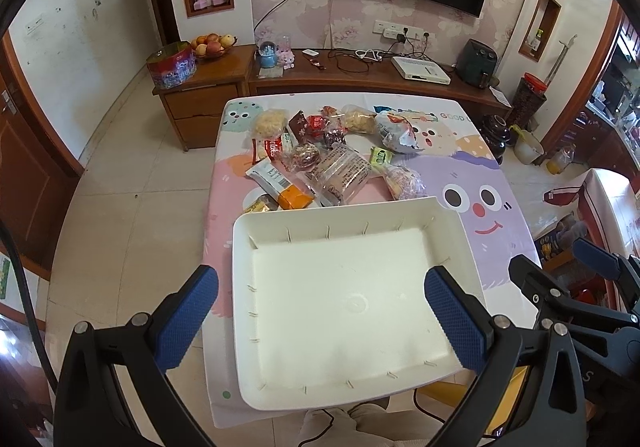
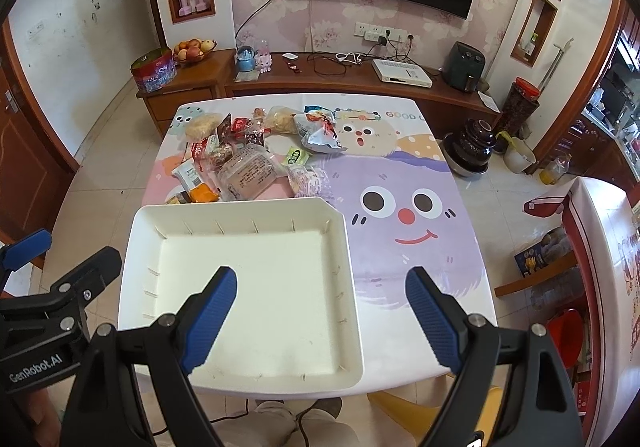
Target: Organize snacks
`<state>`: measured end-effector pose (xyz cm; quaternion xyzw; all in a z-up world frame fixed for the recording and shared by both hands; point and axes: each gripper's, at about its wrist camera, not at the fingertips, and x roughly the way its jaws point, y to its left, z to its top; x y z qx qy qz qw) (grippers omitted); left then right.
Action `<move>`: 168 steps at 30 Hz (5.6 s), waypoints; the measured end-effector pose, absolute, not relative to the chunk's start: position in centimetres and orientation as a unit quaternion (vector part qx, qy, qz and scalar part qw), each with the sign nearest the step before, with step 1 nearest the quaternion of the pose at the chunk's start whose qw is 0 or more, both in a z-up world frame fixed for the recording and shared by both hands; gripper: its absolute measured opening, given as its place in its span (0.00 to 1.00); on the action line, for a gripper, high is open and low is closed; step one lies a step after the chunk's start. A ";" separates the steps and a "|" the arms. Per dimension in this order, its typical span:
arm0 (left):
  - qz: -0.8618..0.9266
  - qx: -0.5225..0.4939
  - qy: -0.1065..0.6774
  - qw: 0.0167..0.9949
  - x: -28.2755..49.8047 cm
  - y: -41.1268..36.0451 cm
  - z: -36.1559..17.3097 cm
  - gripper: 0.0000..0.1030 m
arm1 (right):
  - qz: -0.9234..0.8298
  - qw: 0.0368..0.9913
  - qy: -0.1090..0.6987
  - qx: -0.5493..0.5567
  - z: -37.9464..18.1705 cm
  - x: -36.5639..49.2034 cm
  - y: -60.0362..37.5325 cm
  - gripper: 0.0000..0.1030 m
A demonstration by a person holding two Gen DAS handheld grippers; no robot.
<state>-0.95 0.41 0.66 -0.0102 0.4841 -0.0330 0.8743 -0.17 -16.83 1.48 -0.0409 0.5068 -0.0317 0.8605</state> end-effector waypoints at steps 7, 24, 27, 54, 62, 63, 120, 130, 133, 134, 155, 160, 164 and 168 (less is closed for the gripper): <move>-0.048 -0.010 0.480 0.876 0.5 1.8 0.9 1.00 | -0.049 0.862 0.503 -0.038 1.5 0.6 -15.3 0.85; -0.065 -0.021 0.453 0.889 1.5 3.7 0.9 0.99 | -0.066 0.862 0.500 -0.049 1.6 0.8 -13.7 0.85; -0.062 -0.040 0.450 0.890 2.0 4.8 1.0 0.99 | -0.064 0.863 0.499 -0.050 1.7 1.4 -13.7 0.85; 0.059 -0.040 0.543 0.836 17.7 11.9 -6.5 0.99 | 0.004 0.835 0.550 -0.009 -5.8 20.0 -18.1 0.84; 0.046 -0.079 0.620 0.779 23.0 12.2 -14.2 0.99 | 0.014 0.781 0.624 0.026 -12.4 24.8 -21.0 0.84; 0.044 -0.067 0.631 0.772 23.3 11.9 -15.3 0.99 | 0.015 0.773 0.634 0.027 -13.4 25.2 -21.2 0.84; 0.015 -0.069 0.576 0.815 18.3 9.8 -8.4 0.23 | 0.016 0.815 0.573 0.079 -8.7 21.4 -21.7 0.40; -0.019 -0.058 0.507 0.860 9.8 6.2 -2.5 0.23 | 0.061 0.832 0.548 0.067 -3.0 13.0 -18.7 0.40; -0.020 -0.058 0.492 0.868 7.9 5.4 -2.1 0.23 | 0.067 0.831 0.548 0.062 -2.5 10.6 -17.5 0.40; -0.020 -0.058 0.487 0.871 7.1 5.1 -2.0 0.23 | 0.069 0.832 0.548 0.057 -2.4 9.8 -17.1 0.40; -0.014 -0.002 0.523 0.852 2.7 1.8 -8.1 0.24 | 0.043 0.815 0.577 -0.001 -6.4 3.6 -14.0 0.40; -0.025 0.005 0.528 0.849 2.3 1.7 -8.3 0.24 | 0.037 0.814 0.579 -0.006 -6.9 3.3 -13.4 0.41; -0.029 0.007 0.525 0.850 2.2 1.9 -8.1 0.28 | 0.034 0.812 0.582 -0.009 -7.0 3.3 -13.0 0.41; -0.028 0.006 0.520 0.853 2.1 2.2 -7.9 0.50 | 0.029 0.814 0.580 -0.007 -7.1 3.3 -12.9 0.41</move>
